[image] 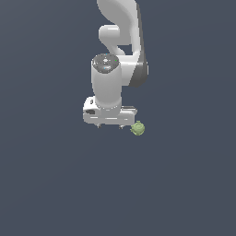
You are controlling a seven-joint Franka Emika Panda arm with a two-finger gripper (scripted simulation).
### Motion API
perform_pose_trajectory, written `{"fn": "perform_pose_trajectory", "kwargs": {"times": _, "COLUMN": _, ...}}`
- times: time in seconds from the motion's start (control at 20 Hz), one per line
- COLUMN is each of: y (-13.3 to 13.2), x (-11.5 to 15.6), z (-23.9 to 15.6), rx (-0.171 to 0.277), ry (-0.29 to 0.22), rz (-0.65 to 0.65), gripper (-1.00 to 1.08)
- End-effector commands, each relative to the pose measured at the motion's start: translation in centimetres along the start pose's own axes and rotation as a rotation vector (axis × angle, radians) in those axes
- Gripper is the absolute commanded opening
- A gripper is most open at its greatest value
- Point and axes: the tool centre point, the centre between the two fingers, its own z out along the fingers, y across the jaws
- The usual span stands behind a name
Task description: Pick up the object and move it to a goal position.
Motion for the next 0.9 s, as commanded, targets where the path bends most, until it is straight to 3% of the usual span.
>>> {"fn": "perform_pose_trajectory", "kwargs": {"times": 0.0, "y": 0.0, "x": 0.0, "z": 0.0, "rx": 0.000, "ry": 0.000, "rz": 0.000, "gripper": 1.00}}
{"fn": "perform_pose_trajectory", "kwargs": {"times": 0.5, "y": 2.9, "x": -1.4, "z": 1.7, "rx": -0.015, "ry": -0.051, "rz": 0.014, "gripper": 1.00}}
{"fn": "perform_pose_trajectory", "kwargs": {"times": 0.85, "y": 1.7, "x": -1.5, "z": 2.1, "rx": -0.014, "ry": -0.046, "rz": -0.029, "gripper": 1.00}}
